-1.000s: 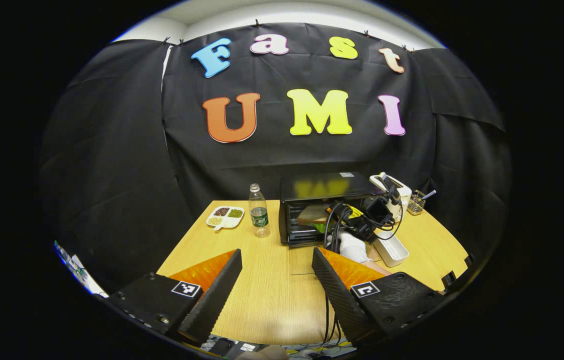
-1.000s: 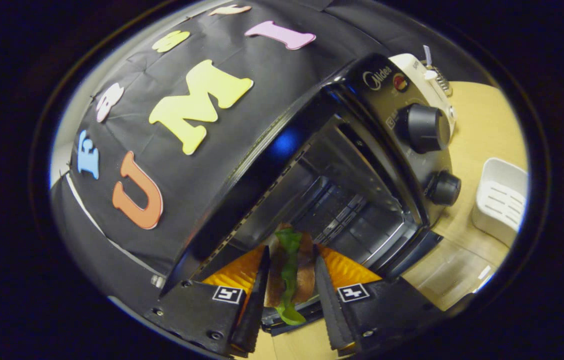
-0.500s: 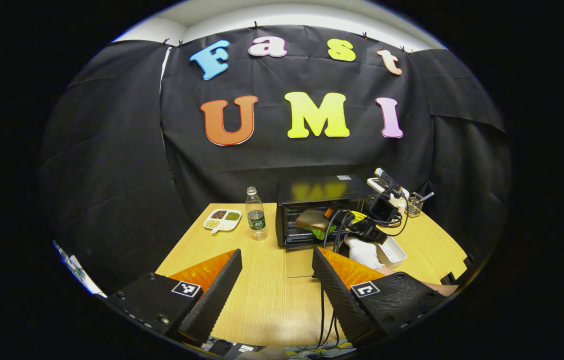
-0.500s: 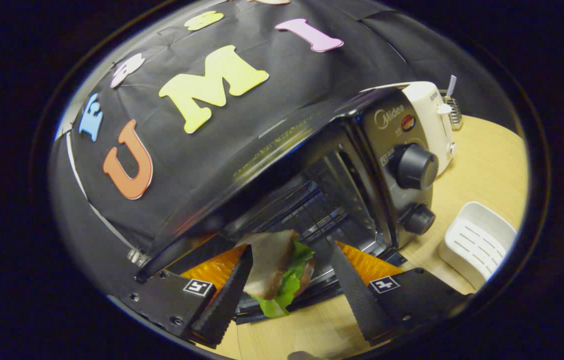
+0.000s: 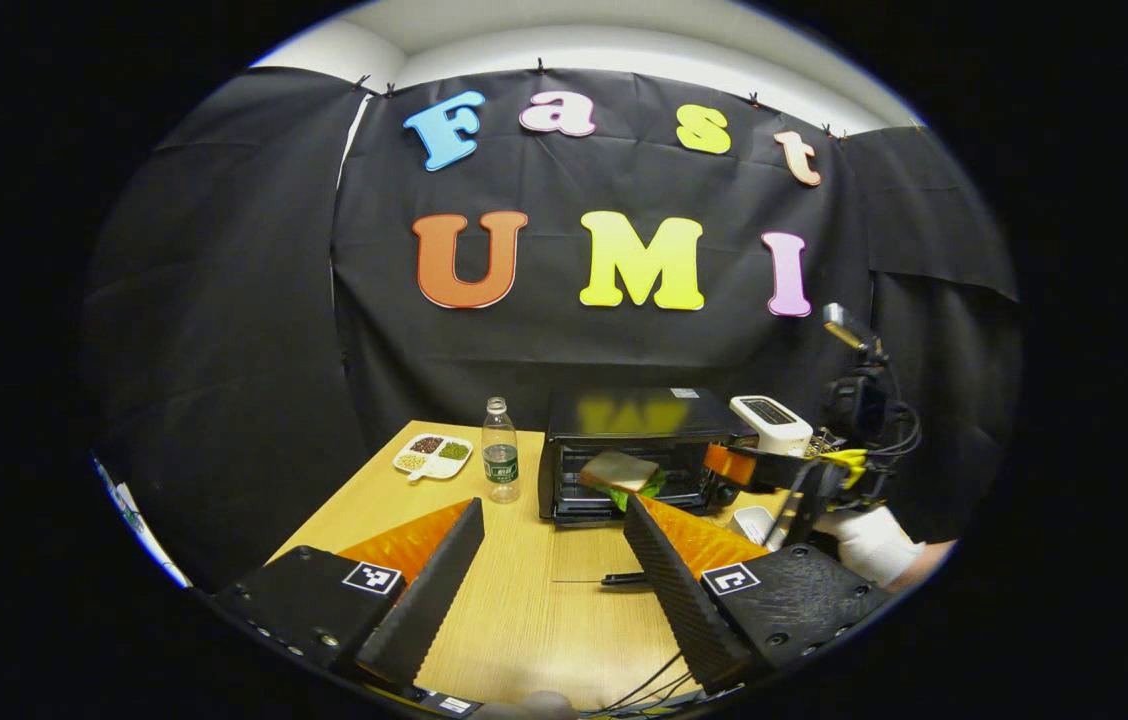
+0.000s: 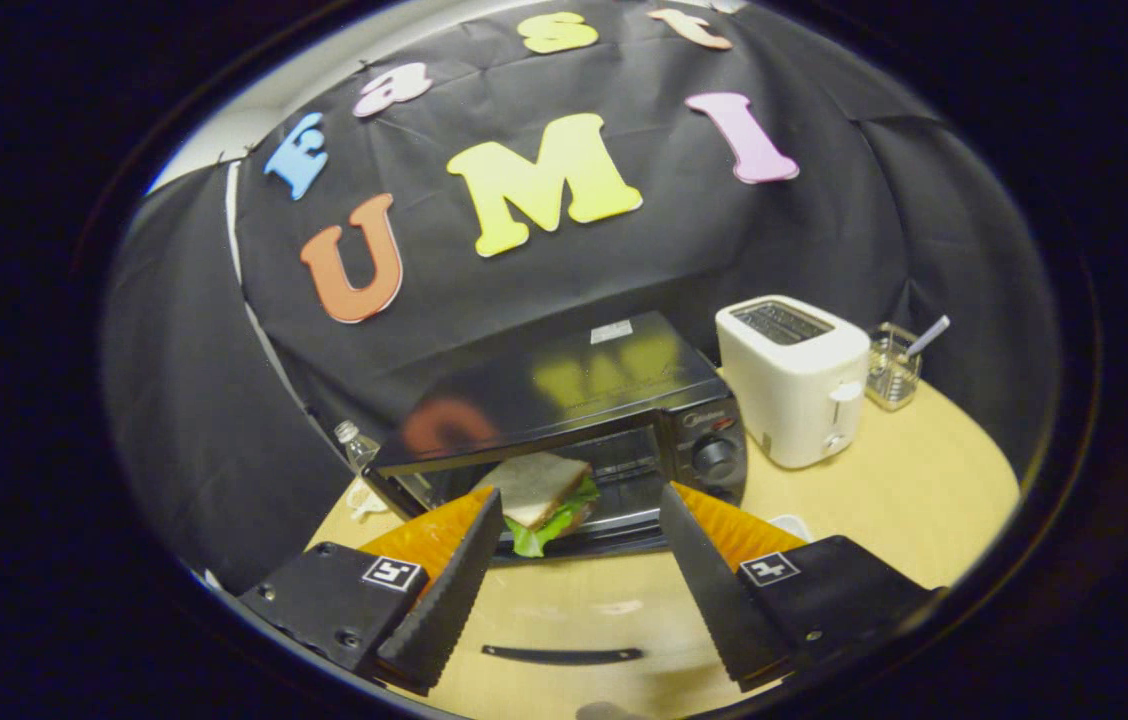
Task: Open the electric oven with the left hand, put the food in, and close the electric oven.
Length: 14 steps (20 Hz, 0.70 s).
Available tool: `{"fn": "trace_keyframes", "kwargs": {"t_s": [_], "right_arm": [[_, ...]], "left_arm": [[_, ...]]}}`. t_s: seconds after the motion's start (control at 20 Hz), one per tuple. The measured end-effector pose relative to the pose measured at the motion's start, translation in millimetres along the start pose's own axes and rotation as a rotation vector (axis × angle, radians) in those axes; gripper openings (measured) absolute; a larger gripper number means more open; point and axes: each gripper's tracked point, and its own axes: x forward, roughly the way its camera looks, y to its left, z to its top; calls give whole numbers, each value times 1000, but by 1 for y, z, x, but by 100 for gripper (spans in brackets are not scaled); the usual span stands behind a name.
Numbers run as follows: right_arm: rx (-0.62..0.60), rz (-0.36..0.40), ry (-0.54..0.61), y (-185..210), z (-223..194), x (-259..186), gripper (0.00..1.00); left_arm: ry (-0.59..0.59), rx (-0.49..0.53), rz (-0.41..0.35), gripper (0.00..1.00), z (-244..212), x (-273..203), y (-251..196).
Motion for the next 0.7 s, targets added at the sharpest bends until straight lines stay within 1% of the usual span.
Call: {"fn": "trace_keyframes", "kwargs": {"t_s": [0.1, 0.15, 0.2, 0.25, 0.3, 0.4, 0.55, 0.7], "right_arm": [[-60, 6, -16, -13, 13, -31, 90], [-83, 6, -15, -23, 16, -44, 100], [-109, -1, -12, -34, 19, -57, 90], [-130, -21, -16, -50, 22, -70, 100], [-141, -37, -24, -63, 27, -82, 100], [-150, -42, -18, -86, 30, -104, 100], [-171, -48, -8, -114, 33, -130, 100], [-191, -20, 1, -134, 34, -149, 100]], "left_arm": [[8, -4, 18, 93, -7, 6, 2], [11, 0, 25, 94, -11, 9, -1], [17, 2, 28, 94, -17, 13, -3], [24, 6, 30, 94, -21, 20, -10], [39, 9, 33, 94, -28, 24, -15], [65, 15, 36, 93, -43, 37, -25], [112, 1, 13, 93, -74, 51, -52], [150, -18, -1, 93, -107, 65, -81]]}}
